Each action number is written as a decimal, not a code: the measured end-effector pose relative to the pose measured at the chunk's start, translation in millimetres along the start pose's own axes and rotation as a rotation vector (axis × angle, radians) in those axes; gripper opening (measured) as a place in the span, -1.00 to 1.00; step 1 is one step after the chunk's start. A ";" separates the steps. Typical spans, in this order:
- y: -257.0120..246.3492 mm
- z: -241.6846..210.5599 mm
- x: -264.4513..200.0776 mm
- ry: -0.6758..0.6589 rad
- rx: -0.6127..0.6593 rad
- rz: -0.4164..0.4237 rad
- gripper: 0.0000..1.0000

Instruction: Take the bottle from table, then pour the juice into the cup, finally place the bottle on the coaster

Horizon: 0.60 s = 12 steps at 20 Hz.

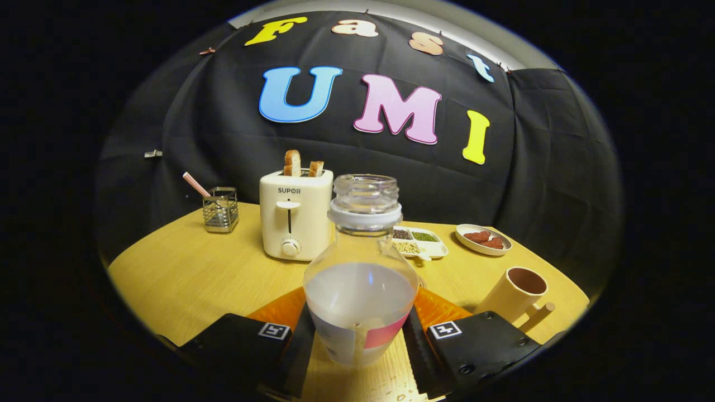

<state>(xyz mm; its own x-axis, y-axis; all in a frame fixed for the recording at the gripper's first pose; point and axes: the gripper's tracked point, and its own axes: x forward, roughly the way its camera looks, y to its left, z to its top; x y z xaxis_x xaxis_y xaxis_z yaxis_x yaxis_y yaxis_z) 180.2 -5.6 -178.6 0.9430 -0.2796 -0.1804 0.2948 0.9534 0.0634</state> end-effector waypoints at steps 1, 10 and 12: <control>-4.2 4.6 -1.4 -0.004 0.034 -0.004 0.47; -33.0 37.8 1.1 0.019 0.461 -0.035 0.46; -38.2 45.7 0.8 0.027 0.569 -0.038 0.46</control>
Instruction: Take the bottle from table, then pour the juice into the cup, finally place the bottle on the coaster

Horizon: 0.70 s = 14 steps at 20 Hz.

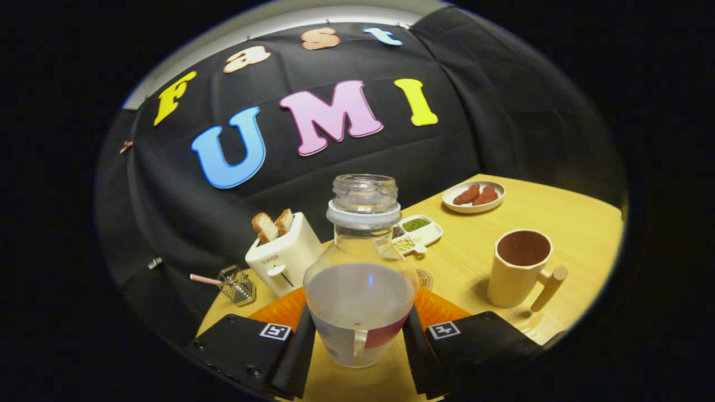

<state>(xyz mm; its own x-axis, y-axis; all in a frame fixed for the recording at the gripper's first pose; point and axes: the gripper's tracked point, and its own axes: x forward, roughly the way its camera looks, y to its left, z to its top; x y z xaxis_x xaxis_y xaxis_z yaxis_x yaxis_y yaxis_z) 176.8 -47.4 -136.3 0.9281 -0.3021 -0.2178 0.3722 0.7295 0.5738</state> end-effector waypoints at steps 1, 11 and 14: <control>-0.1 4.0 -0.7 0.003 0.049 -0.003 0.47; -36.0 26.3 12.5 0.050 0.487 -0.105 0.46; -51.1 29.7 16.3 0.057 0.597 -0.144 0.47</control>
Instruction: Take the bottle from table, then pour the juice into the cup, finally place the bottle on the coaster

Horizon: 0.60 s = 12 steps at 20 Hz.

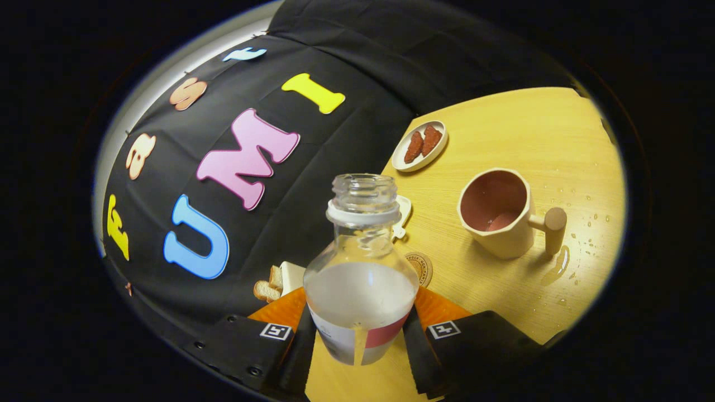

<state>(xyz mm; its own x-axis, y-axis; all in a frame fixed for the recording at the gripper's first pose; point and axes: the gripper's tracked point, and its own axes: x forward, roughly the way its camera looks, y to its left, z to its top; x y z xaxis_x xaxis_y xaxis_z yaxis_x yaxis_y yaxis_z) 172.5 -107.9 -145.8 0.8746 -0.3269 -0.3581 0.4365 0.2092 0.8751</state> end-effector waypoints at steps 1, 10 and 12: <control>-2.1 4.0 0.9 0.003 0.041 -0.009 0.46; -27.9 0.9 27.6 0.109 0.332 -0.086 0.47; -32.1 -1.0 33.0 0.127 0.395 -0.097 0.46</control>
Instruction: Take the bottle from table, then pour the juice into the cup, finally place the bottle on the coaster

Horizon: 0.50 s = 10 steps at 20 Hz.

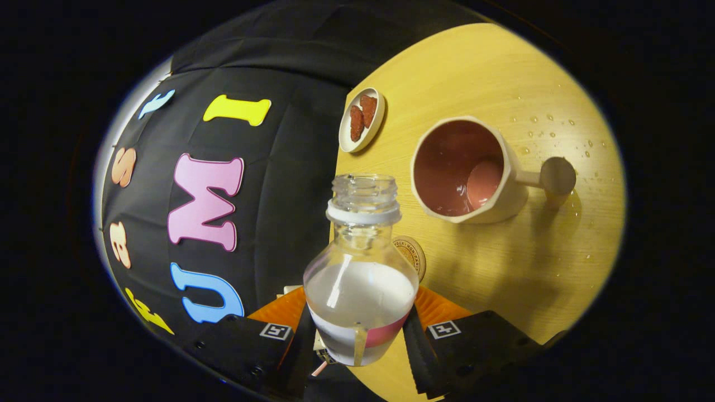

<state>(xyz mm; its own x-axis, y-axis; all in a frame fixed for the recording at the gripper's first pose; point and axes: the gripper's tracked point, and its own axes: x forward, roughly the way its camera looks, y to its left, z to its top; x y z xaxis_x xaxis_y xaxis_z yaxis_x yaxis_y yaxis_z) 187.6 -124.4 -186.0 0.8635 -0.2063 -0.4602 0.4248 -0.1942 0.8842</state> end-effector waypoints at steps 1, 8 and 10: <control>-1.9 1.2 1.2 0.009 0.030 -0.005 0.46; -3.3 6.3 7.0 0.069 0.248 -0.036 0.46; 0.2 6.5 3.2 0.083 0.305 -0.038 0.46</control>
<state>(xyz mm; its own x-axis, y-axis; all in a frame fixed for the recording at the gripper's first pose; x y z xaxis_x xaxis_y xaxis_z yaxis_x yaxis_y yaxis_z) 188.7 -131.4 -187.8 0.8730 -0.1173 -0.4734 0.3671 -0.4812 0.7961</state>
